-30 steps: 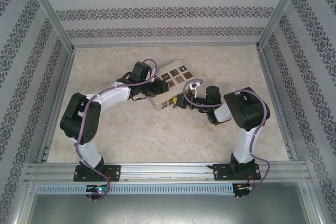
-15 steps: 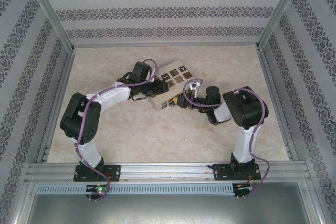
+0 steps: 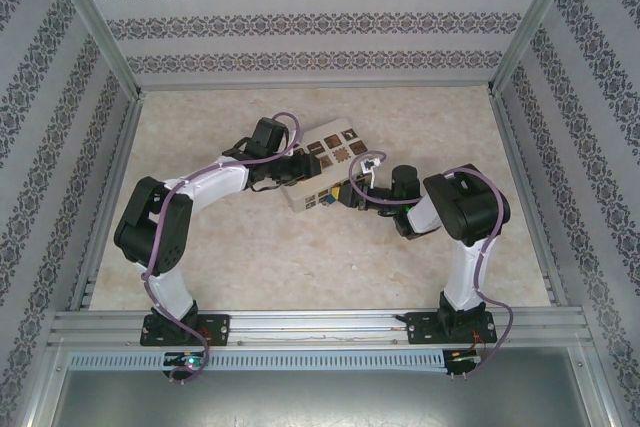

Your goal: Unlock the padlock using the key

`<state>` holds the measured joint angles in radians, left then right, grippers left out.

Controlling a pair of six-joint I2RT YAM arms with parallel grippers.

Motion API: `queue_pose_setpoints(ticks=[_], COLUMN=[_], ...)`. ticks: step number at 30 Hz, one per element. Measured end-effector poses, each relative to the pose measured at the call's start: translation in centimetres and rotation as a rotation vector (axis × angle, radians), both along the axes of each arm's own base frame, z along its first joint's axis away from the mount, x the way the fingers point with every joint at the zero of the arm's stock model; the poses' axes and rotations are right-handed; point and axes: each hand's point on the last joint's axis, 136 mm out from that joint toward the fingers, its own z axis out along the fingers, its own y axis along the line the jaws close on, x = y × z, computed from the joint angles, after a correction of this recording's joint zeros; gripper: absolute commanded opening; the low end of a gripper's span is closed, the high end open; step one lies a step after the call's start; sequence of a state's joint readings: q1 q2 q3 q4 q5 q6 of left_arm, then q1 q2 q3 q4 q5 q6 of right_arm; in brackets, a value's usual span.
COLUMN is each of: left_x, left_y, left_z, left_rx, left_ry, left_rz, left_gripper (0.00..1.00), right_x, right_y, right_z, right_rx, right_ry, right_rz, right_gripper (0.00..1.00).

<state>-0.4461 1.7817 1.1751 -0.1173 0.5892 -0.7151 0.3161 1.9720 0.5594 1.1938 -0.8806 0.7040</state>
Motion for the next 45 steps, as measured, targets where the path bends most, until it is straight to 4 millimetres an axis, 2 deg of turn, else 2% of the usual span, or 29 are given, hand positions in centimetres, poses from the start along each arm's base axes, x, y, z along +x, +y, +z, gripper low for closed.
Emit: queue_pose_setpoints(ticks=[14,19,25,28,32,39,45], left_x=[0.0,-0.1,-0.1,-0.1,-0.1,-0.5,-1.2], left_y=[0.0,-0.1,-0.2,-0.2,-0.2,-0.4,-1.2], left_z=[0.0,0.0,0.0,0.0,-0.1,-0.1,-0.1], left_rx=[-0.001,-0.001,0.001,0.001,0.002,0.001,-0.004], left_ry=[0.000,0.000,-0.001,-0.001,0.000,-0.019,-0.019], left_rz=[-0.001,-0.003,-0.004,-0.004,0.000,0.005,-0.008], left_gripper=[0.39,0.39,0.39,0.40,0.39,0.39,0.39], right_x=[-0.4,-0.5,-0.6,-0.7,-1.1,-2.1,-2.1], right_y=[-0.1,0.0,0.0,0.0,-0.4,-1.0,-1.0], right_z=[-0.3,-0.1,0.0,0.1,0.2,-1.0,-1.1], right_rx=[-0.011,-0.007,-0.009,-0.020,-0.045,-0.081,-0.088], right_ry=[-0.011,-0.024,-0.036,-0.054,-0.080,-0.057,-0.062], right_rz=[0.005,0.013,0.027,0.029,0.017,0.005,0.009], right_gripper=[0.23,0.21,0.26,0.37,0.43,0.53,0.58])
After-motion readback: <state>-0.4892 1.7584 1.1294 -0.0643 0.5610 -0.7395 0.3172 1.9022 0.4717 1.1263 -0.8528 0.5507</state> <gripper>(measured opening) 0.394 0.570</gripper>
